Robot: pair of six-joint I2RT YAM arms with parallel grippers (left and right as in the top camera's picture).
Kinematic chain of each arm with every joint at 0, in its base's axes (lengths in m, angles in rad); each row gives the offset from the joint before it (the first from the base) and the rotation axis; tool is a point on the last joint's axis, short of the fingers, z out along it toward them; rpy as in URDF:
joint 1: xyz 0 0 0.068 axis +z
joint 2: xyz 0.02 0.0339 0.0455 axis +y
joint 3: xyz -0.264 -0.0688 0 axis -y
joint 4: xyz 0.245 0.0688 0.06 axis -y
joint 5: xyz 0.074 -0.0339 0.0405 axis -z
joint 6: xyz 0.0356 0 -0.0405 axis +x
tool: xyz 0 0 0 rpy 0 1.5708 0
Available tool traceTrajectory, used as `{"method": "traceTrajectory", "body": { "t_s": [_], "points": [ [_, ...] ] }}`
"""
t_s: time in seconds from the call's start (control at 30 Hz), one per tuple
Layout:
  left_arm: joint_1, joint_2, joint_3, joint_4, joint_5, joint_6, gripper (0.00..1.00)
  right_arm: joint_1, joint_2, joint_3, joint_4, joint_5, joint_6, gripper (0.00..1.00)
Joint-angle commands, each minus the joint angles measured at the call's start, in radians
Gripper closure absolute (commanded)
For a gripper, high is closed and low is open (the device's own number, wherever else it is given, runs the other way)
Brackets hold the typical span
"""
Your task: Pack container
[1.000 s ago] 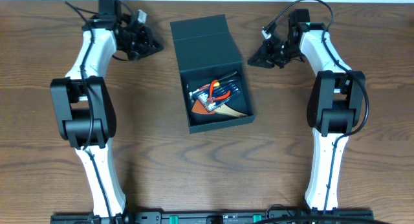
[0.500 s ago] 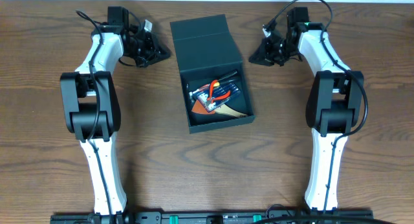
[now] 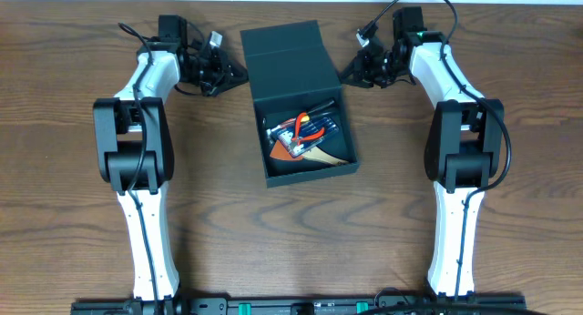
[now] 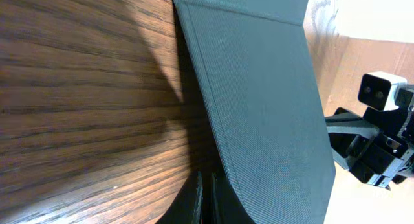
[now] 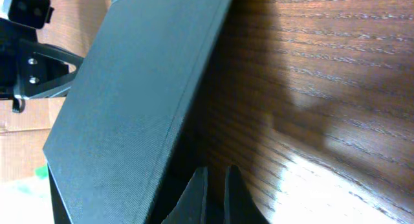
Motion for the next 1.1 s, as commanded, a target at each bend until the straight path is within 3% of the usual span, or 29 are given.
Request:
{"method": "traceTrajectory", "body": {
  "t_s": [0.0, 0.57, 0.77, 1.07],
  "points": [
    [-0.017, 0.015, 0.022, 0.005, 0.032, -0.01, 0.94, 0.006, 0.016, 0.018, 0.01, -0.07, 0.01, 0.99],
    [-0.025, 0.014, 0.028, 0.028, 0.092, -0.011, 0.94, 0.006, 0.016, 0.018, 0.039, -0.205, -0.043, 0.99],
    [-0.032, -0.004, 0.052, 0.022, 0.118, -0.022, 0.94, 0.006, 0.016, 0.018, 0.039, -0.363, -0.125, 0.99],
    [-0.053, -0.087, 0.052, 0.023, 0.117, -0.021, 0.94, 0.005, 0.016, 0.018, 0.019, -0.372, -0.124, 0.99]
  ]
}}
